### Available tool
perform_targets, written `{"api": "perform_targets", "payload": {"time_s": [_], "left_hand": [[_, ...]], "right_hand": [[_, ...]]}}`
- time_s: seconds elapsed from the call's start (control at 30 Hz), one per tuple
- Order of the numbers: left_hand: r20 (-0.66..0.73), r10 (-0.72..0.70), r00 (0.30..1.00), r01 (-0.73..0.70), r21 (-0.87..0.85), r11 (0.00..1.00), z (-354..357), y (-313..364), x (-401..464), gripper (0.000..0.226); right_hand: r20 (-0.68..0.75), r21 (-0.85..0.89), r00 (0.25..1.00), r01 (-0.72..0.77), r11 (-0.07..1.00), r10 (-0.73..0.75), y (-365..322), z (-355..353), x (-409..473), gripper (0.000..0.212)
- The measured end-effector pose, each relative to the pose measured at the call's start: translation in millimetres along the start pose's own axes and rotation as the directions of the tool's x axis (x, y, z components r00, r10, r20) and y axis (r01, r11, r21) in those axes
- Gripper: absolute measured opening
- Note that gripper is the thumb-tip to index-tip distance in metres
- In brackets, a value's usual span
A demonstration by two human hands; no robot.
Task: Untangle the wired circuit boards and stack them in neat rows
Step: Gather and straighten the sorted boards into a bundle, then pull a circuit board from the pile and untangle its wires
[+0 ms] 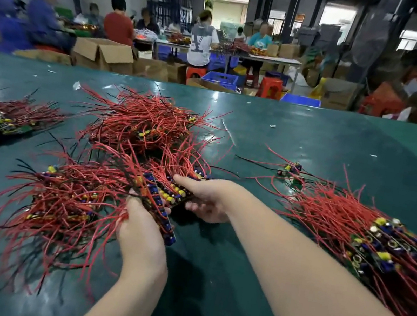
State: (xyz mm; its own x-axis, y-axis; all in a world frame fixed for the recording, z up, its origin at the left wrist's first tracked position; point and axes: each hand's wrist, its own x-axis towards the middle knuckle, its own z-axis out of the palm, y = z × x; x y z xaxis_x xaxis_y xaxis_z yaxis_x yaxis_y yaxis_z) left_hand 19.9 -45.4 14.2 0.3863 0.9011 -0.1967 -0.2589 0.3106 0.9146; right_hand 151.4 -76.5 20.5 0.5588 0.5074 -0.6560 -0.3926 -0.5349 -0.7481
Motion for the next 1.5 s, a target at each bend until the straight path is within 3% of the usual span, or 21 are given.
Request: {"api": "perform_targets", "payload": {"time_s": [0.07, 0.13, 0.27, 0.4, 0.57, 0.67, 0.77, 0.87, 0.93, 1.0, 1.1, 1.2, 1.33, 1.5], "left_hand": [[0.035, 0.01, 0.999, -0.01, -0.005, 1.0, -0.6, 0.5, -1.5, 0.035], [0.107, 0.014, 0.994, -0.014, -0.006, 1.0, -1.8, -1.4, -3.3, 0.037], [0.392, -0.042, 0.919, 0.021, 0.057, 0.998, 1.3, -16.4, -3.3, 0.041], [0.648, -0.108, 0.754, 0.039, 0.12, 0.992, 4.4, -25.0, -14.3, 0.029], [0.745, -0.086, 0.661, 0.022, 0.096, 0.995, 1.9, -24.0, -26.0, 0.022], [0.799, -0.12, 0.59, -0.002, 0.15, 0.989, -2.1, -22.4, -31.0, 0.015], [0.788, -0.189, 0.586, -0.045, 0.265, 0.963, -2.8, -22.4, -33.3, 0.025], [0.776, -0.222, 0.59, -0.039, 0.302, 0.952, -2.7, -25.0, -35.6, 0.032], [0.818, -0.233, 0.526, -0.024, 0.288, 0.957, -3.9, -24.6, -38.4, 0.027], [0.868, -0.215, 0.447, -0.051, 0.265, 0.963, -5.2, -24.5, -42.1, 0.032], [0.877, -0.112, 0.467, -0.132, 0.194, 0.972, -6.1, -25.7, -42.9, 0.04], [0.848, -0.014, 0.53, -0.186, 0.132, 0.974, -5.6, -25.3, -44.2, 0.032], [0.842, 0.027, 0.539, -0.199, 0.096, 0.975, -6.5, -23.4, -44.3, 0.02], [0.835, 0.01, 0.549, -0.18, 0.106, 0.978, -7.7, -20.6, -45.8, 0.025]], "right_hand": [[0.044, -0.182, 0.995, -0.077, 0.98, 0.087, 0.6, -15.8, -11.5, 0.059], [0.075, -0.248, 0.992, -0.082, 0.965, 0.103, 2.2, -29.6, -29.5, 0.06], [0.125, -0.169, 0.987, 0.125, 0.978, -0.105, 19.6, -42.8, -77.7, 0.051], [0.086, -0.053, 0.937, 0.344, 0.937, -0.339, 60.0, -43.9, -127.7, 0.034], [-0.121, 0.037, 0.876, 0.474, 0.88, -0.467, 103.3, -33.7, -150.1, 0.03], [-0.197, 0.093, 0.835, 0.537, 0.838, -0.513, 116.6, -23.2, -144.7, 0.01], [-0.23, 0.081, 0.787, 0.602, 0.794, -0.573, 126.8, -18.3, -137.1, 0.009], [-0.265, 0.315, 0.765, 0.643, 0.697, -0.586, 131.2, -17.3, -132.8, 0.014], [-0.281, 0.514, 0.77, 0.624, 0.588, -0.572, 131.5, -18.3, -131.7, 0.018], [-0.308, 0.596, 0.757, 0.625, 0.503, -0.576, 132.3, -19.5, -129.5, 0.019], [-0.396, 0.59, 0.715, 0.679, 0.437, -0.576, 132.2, -19.3, -129.1, 0.019], [-0.484, 0.483, 0.686, 0.727, 0.487, -0.544, 132.7, -19.2, -129.7, 0.023], [-0.458, 0.561, 0.73, 0.68, 0.473, -0.507, 134.7, -19.9, -127.5, 0.023], [-0.421, 0.601, 0.751, 0.651, 0.465, -0.508, 135.0, -21.1, -129.8, 0.02]]}}
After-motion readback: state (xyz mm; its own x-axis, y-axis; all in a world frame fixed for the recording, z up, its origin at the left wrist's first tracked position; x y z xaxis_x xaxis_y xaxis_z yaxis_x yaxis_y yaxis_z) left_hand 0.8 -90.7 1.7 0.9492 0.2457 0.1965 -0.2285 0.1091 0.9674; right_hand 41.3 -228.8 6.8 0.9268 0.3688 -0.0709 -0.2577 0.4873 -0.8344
